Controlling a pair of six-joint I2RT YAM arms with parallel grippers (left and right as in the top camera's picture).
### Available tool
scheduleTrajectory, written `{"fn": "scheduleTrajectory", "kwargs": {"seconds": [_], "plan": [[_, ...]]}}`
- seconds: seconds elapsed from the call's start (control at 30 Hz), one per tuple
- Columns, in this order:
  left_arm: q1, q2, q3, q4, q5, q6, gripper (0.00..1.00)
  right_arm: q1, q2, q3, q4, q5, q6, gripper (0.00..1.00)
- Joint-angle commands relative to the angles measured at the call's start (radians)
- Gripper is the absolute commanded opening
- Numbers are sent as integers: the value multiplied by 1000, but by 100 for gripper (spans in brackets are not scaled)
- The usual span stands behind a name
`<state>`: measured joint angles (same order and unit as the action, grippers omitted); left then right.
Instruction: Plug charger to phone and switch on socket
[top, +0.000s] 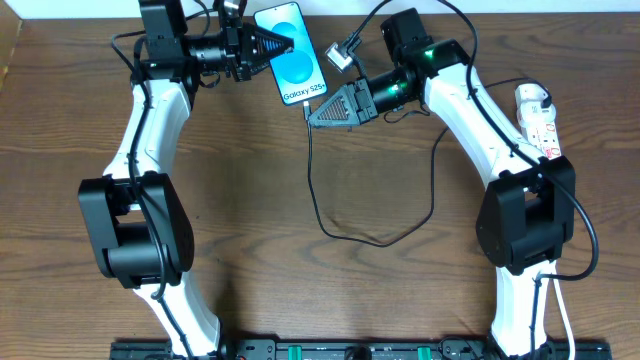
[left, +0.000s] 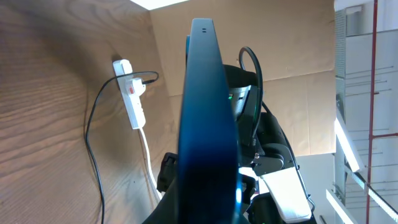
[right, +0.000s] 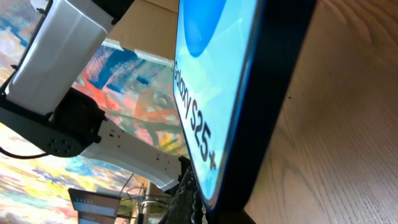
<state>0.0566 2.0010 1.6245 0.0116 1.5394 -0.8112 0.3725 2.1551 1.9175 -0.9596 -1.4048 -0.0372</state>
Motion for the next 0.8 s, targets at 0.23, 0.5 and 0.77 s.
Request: {"fn": "scheduleTrajectory", "kwargs": {"seconds": [0.23, 0.5, 0.77], "plan": [[-4, -15, 3, 5, 34, 7, 7, -27, -34, 5, 82, -20, 75, 1], [-3, -15, 3, 5, 34, 13, 7, -26, -34, 5, 83, -16, 89, 1], [86, -14, 3, 5, 31, 68, 7, -11, -34, -13, -132, 526, 71, 1]]}}
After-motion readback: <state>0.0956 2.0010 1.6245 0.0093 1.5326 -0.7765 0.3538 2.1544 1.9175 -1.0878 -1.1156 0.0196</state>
